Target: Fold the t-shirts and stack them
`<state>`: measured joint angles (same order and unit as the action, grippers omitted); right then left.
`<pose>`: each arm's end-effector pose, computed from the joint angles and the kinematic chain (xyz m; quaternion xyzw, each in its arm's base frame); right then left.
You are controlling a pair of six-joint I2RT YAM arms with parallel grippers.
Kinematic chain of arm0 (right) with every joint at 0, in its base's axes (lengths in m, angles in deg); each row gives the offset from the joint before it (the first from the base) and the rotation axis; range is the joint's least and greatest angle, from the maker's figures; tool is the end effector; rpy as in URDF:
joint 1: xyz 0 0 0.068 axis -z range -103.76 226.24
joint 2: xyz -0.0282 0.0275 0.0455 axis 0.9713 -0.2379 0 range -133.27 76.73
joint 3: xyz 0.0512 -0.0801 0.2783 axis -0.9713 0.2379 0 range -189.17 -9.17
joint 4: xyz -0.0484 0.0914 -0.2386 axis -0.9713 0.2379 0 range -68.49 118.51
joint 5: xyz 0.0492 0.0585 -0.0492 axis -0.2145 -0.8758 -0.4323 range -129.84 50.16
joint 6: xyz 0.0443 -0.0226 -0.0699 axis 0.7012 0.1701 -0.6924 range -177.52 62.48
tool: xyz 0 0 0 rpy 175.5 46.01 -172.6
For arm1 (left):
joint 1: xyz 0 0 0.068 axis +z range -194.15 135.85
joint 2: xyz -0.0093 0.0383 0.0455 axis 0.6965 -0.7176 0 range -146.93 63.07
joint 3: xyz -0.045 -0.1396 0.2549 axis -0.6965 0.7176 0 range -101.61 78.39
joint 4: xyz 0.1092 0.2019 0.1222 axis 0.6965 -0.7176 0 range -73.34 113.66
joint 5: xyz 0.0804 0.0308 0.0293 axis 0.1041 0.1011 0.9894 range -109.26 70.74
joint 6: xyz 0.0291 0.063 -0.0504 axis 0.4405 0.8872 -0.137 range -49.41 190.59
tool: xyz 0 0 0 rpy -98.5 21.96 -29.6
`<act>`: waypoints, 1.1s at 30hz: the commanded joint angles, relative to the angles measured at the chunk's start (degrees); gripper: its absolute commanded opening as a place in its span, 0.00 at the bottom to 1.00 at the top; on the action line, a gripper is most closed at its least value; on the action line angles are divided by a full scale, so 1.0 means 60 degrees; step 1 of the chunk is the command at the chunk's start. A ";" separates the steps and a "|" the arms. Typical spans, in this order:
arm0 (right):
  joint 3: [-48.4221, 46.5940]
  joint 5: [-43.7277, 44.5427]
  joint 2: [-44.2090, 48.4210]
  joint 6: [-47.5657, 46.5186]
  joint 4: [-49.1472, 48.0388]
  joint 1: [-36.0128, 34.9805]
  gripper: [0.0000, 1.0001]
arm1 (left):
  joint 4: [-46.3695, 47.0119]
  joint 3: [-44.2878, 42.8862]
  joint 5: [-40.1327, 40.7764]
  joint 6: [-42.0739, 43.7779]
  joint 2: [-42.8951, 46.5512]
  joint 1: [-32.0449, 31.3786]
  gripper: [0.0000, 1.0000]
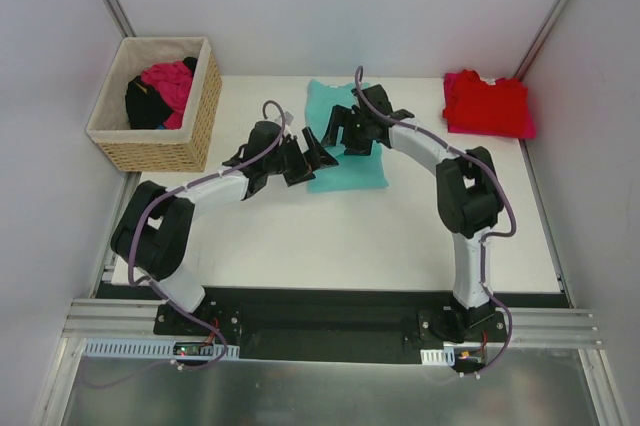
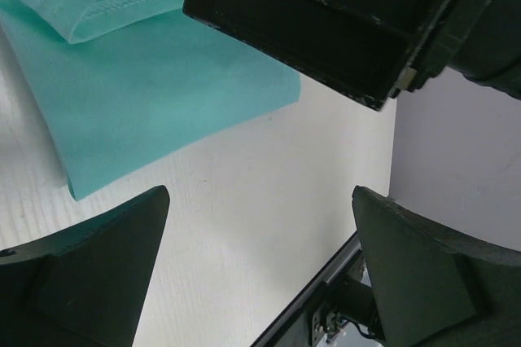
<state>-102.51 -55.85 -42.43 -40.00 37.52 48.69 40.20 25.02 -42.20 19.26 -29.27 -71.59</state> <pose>0.4460 0.2563 0.2133 -0.1357 0.8956 0.2724 0.3246 0.3339 -0.2066 0.2379 -0.0604 0.8198 -0.4735 0.3163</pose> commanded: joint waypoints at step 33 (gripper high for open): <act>-0.0131 -0.0056 0.0114 0.0083 -0.0105 -0.0345 0.83 | 0.1404 -0.0379 -0.0820 -0.0278 -0.0988 0.0047 0.94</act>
<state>-102.10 -56.94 -44.92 -38.77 37.17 46.92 45.79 23.51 -45.87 17.64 -35.28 -71.48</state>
